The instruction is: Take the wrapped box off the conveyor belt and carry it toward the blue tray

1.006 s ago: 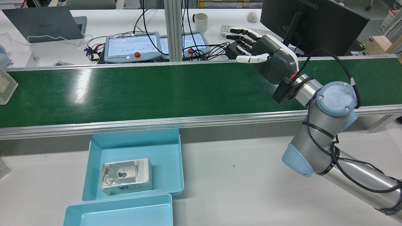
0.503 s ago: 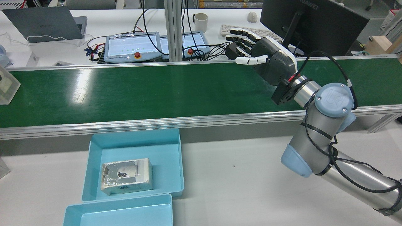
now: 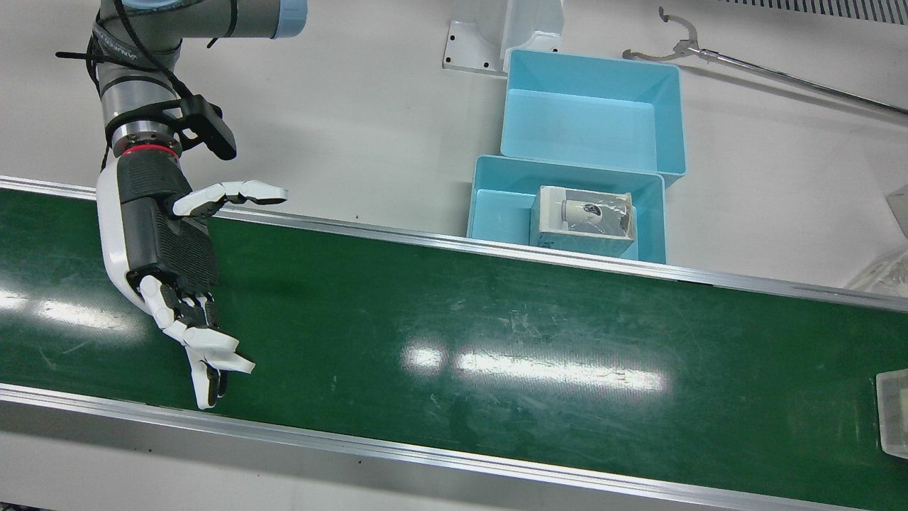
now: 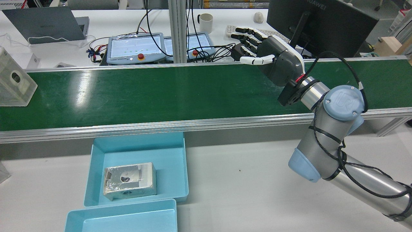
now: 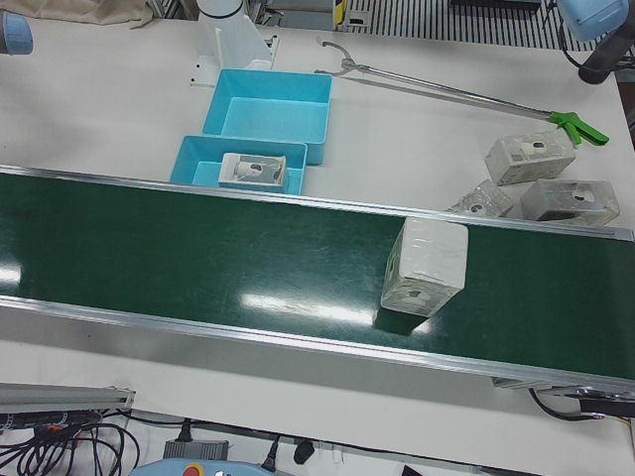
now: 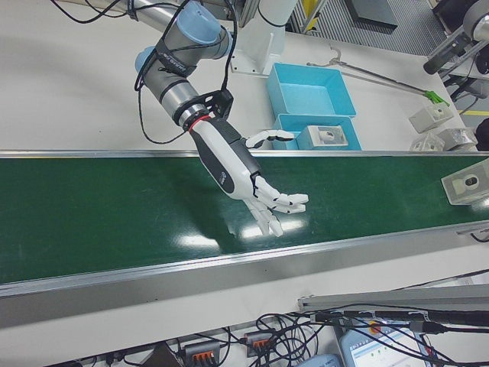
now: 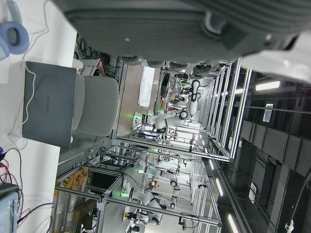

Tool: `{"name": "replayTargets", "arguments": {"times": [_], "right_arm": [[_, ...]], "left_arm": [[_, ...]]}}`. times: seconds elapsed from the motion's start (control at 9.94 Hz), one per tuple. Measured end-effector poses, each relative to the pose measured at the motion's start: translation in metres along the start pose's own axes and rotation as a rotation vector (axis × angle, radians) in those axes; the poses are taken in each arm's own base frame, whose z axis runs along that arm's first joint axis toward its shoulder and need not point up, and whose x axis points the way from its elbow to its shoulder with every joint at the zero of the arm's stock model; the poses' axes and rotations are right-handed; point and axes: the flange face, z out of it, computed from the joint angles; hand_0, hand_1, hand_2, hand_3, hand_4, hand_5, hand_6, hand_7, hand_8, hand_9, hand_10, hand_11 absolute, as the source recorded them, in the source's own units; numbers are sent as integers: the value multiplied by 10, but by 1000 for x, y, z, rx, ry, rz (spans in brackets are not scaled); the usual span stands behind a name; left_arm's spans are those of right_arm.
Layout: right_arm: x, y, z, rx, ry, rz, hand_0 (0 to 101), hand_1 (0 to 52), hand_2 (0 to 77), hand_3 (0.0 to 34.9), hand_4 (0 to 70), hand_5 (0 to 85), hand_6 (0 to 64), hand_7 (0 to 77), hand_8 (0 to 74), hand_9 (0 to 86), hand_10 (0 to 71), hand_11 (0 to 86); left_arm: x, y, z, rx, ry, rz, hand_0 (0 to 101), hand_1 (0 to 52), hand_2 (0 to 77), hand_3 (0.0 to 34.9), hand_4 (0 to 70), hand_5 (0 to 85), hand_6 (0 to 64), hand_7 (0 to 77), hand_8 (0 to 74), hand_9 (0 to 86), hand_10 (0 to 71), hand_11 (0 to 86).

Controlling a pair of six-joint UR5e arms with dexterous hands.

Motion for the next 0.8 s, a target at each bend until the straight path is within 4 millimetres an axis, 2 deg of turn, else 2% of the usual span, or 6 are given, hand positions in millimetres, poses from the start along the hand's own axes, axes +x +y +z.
{"name": "replayTargets", "arguments": {"times": [0.2, 0.5, 0.8], "right_arm": [[0, -2, 0, 4, 1, 10, 474, 164, 218, 124, 93, 262, 38, 218, 0, 38, 0, 16], [-1, -3, -1, 5, -2, 21, 474, 164, 218, 121, 76, 262, 38, 218, 0, 38, 0, 16], [-5, -15, -10, 28, -2, 45, 475, 158, 213, 113, 82, 262, 38, 213, 0, 38, 0, 16]], "left_arm": [[0, 0, 0, 0, 0, 0, 0, 0, 11, 0, 0, 11, 0, 5, 5, 0, 5, 0], [0, 0, 0, 0, 0, 0, 0, 0, 5, 0, 0, 11, 0, 5, 5, 0, 5, 0], [0, 0, 0, 0, 0, 0, 0, 0, 11, 0, 0, 11, 0, 5, 5, 0, 5, 0]]}}
